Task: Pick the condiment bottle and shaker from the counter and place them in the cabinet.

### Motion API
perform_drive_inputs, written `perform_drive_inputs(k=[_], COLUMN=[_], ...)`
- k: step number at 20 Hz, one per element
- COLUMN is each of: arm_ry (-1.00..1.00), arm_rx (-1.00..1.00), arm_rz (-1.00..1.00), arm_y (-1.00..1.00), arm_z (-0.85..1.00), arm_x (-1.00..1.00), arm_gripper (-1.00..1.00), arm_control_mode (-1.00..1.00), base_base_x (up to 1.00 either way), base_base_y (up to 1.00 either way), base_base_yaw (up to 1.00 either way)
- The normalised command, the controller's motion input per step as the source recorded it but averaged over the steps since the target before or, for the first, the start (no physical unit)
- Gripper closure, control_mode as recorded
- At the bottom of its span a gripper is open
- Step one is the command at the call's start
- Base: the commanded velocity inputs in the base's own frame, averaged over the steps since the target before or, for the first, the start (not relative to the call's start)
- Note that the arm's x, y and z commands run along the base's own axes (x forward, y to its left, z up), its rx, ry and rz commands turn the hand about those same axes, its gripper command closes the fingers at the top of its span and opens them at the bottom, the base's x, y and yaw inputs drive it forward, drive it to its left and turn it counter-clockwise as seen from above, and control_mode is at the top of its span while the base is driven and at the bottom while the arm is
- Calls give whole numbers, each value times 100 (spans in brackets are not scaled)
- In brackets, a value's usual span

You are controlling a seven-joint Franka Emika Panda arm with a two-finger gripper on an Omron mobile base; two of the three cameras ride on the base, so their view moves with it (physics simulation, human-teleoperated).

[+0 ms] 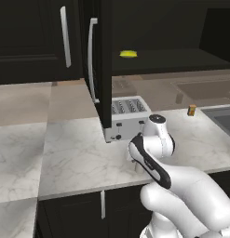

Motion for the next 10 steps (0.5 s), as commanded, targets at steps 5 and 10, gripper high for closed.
perform_drive_inputs(k=[5, 10], arm_ry=[0, 0], arm_rx=[0, 0], arm_rz=[1, 1], arm_y=[0, 0], arm_z=[-29, -33], arm_x=[1, 0], arm_gripper=[-100, -100], arm_control_mode=[-100, -100], base_base_x=[0, 0], base_base_y=[0, 0], base_base_yaw=[0, 0])
